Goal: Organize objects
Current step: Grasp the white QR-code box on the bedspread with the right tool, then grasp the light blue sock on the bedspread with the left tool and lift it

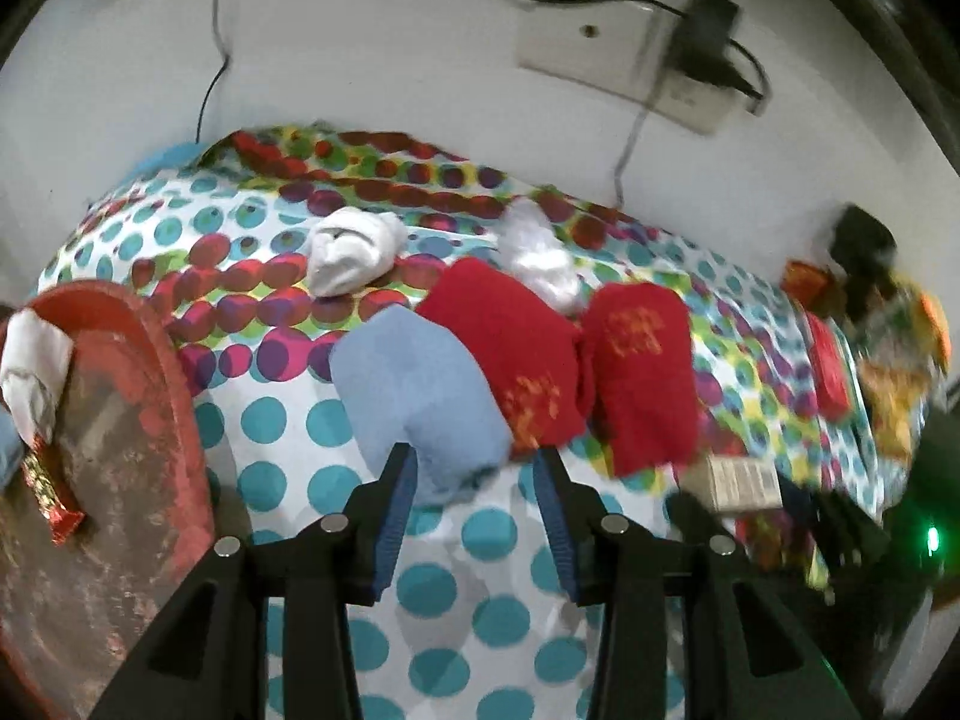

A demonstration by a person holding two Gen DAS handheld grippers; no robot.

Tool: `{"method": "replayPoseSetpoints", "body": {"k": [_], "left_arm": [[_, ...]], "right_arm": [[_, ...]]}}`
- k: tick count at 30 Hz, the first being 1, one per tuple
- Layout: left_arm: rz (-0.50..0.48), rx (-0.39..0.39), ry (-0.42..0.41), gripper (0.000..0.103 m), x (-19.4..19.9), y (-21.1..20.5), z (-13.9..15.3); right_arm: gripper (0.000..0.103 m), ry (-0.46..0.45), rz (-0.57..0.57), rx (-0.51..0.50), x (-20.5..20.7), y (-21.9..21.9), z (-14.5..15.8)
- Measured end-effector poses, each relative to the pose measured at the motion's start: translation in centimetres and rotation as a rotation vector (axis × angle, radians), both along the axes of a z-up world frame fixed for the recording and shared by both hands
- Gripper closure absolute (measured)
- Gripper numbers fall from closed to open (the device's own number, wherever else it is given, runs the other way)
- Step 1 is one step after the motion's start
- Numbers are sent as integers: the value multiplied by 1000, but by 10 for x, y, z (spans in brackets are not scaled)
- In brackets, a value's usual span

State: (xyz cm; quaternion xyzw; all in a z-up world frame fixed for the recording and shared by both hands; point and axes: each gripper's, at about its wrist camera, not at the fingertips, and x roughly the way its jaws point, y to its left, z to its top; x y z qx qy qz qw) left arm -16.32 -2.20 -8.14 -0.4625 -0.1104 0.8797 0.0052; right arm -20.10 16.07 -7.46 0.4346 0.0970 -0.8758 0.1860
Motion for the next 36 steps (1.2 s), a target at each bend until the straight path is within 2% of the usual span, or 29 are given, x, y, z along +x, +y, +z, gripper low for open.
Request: {"method": "replayPoseSetpoints", "body": {"k": [6,10,13,15,18,21,36], "left_arm": [[59,-29,13,62,-10,-4,-9],[73,4,54,62,-3,-11,-15],[74,-32,42,63,-3,-11,-19],[76,-51,44,72,-4,-11,-20],[73,-74,56,79,-2,-8,-20],[76,-91,71,81,1,-5,-21],[57,-144,112,81,38,9,-20]], "right_arm": [[37,0,0,0,1,-1,0],[36,-1,1,-2,1,0,0],[35,-1,1,0,1,-2,0],[35,-1,1,1,2,-2,-1],[35,-1,1,0,2,-2,-1],[34,-2,3,-1,2,-2,-1],[34,-1,2,0,2,-2,-3]]}}
